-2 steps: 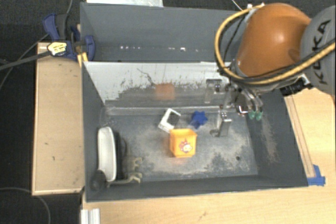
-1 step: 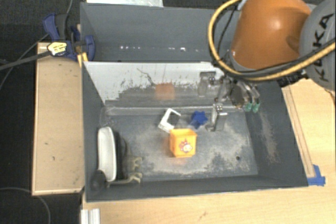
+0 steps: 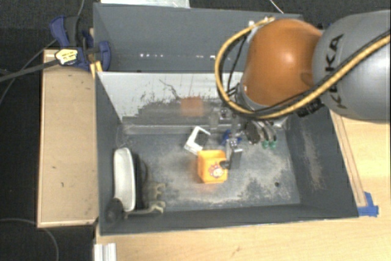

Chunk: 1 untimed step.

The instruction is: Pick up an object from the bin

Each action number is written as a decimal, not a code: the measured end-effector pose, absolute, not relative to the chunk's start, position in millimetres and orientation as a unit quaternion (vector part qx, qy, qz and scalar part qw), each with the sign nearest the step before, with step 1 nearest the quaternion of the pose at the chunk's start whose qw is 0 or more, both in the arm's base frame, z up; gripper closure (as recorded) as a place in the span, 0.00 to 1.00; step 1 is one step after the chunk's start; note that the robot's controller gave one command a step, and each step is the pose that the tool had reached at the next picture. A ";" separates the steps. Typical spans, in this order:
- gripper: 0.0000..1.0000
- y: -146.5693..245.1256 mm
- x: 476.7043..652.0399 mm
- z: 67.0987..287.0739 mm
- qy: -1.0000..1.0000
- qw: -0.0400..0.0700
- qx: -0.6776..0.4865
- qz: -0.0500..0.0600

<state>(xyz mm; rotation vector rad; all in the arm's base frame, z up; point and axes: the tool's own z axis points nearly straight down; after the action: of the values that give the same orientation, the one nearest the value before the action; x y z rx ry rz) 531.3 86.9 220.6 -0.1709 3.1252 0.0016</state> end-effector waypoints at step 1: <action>0.00 109.7 533.6 197.5 0.988 0.002 -0.151 0.000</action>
Offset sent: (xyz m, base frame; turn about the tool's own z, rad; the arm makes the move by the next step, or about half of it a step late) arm -0.0068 -0.0040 -0.0953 -0.0940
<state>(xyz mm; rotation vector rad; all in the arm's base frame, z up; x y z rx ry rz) 533.6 109.7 197.5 -0.4745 3.1013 0.0013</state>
